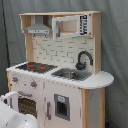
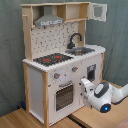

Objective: Play with the kitchen

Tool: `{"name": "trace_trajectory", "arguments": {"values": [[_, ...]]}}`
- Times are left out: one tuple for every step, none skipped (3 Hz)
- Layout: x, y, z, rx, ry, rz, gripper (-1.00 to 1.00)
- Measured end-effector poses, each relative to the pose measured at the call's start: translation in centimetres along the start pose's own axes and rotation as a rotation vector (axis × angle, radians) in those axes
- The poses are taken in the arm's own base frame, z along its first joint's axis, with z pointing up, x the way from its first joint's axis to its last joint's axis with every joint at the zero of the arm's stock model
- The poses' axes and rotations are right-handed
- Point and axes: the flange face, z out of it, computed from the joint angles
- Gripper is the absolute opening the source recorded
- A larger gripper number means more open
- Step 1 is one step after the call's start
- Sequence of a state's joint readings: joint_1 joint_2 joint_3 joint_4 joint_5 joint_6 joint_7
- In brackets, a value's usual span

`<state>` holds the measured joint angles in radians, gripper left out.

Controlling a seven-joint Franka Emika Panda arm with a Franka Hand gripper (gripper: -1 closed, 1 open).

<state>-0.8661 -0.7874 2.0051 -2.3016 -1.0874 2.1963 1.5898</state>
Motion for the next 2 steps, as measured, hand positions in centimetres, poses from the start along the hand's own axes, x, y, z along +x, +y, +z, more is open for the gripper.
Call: {"name": "trace_trajectory", "arguments": {"values": [[1.4, 1.1, -1.2, -0.030, 0.037, -0.077, 1.00], [2.5, 1.9, -2.4, -0.048, 0.067, -0.135, 1.00]]}}
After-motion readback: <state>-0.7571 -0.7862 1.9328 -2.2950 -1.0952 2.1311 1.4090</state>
